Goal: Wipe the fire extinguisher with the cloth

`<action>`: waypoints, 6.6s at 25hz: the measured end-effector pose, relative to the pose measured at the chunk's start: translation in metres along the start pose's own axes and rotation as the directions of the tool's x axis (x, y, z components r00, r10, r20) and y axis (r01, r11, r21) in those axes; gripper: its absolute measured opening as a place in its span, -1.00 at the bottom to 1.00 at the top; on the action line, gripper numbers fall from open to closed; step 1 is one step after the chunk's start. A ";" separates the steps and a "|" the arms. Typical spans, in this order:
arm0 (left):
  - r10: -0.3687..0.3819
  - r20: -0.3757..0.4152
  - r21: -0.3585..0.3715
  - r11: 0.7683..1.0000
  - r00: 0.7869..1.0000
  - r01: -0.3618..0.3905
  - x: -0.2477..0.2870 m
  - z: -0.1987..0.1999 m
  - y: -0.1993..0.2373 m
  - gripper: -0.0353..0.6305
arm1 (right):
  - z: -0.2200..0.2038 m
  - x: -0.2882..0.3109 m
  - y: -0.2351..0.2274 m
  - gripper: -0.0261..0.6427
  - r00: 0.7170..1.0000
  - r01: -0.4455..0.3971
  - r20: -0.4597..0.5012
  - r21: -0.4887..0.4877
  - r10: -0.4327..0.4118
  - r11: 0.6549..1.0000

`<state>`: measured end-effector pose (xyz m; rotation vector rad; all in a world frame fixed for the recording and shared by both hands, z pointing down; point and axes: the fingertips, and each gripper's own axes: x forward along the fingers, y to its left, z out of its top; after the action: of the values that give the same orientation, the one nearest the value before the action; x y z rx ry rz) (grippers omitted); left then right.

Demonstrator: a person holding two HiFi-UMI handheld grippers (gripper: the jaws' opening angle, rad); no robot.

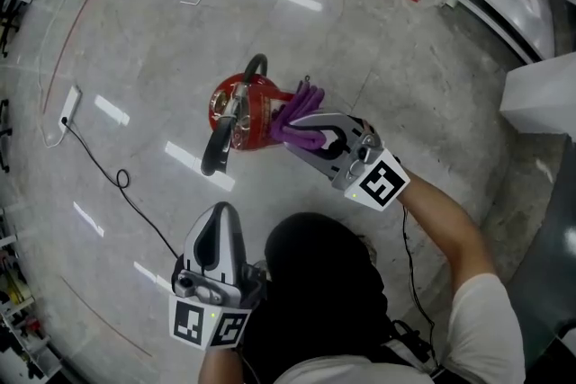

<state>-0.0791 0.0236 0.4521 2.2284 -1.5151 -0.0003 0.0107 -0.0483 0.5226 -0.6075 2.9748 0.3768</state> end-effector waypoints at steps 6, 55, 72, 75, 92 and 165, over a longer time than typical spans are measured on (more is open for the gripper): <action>0.000 -0.020 0.004 1.000 1.000 0.000 -0.001 -0.007 -0.001 -0.88 | -0.014 -0.008 0.000 -0.72 1.000 0.019 0.017 0.034 -0.019 0.999; 0.056 -0.105 0.003 0.998 0.993 -0.056 -0.014 -0.022 0.018 -0.88 | -0.244 -0.015 0.098 -0.72 0.908 -0.245 -0.348 0.008 0.233 0.969; 0.078 -0.098 -0.015 0.997 0.992 -0.080 -0.023 -0.022 0.030 -0.88 | -0.294 -0.013 0.114 -0.72 0.833 -0.284 -0.457 0.131 0.312 0.950; 0.077 -0.095 -0.020 0.997 0.993 -0.079 -0.025 -0.021 0.030 -0.88 | -0.298 -0.012 0.117 -0.72 0.818 -0.284 -0.472 0.165 0.329 0.944; 0.069 -0.072 -0.049 0.996 0.995 -0.072 -0.035 -0.023 0.040 -0.88 | -0.321 -0.022 0.131 -0.72 0.728 -0.262 -0.557 0.313 0.400 0.913; 0.011 0.143 0.085 0.996 0.990 -0.023 -0.230 0.500 -0.271 -0.88 | 0.708 -0.046 -0.021 -0.72 0.758 0.644 -0.307 0.222 -0.575 0.732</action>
<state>-0.0523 0.1297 -0.1514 2.3270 -1.6379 -0.0919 0.0828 0.1307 -0.1603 -1.6006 2.6841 -0.2387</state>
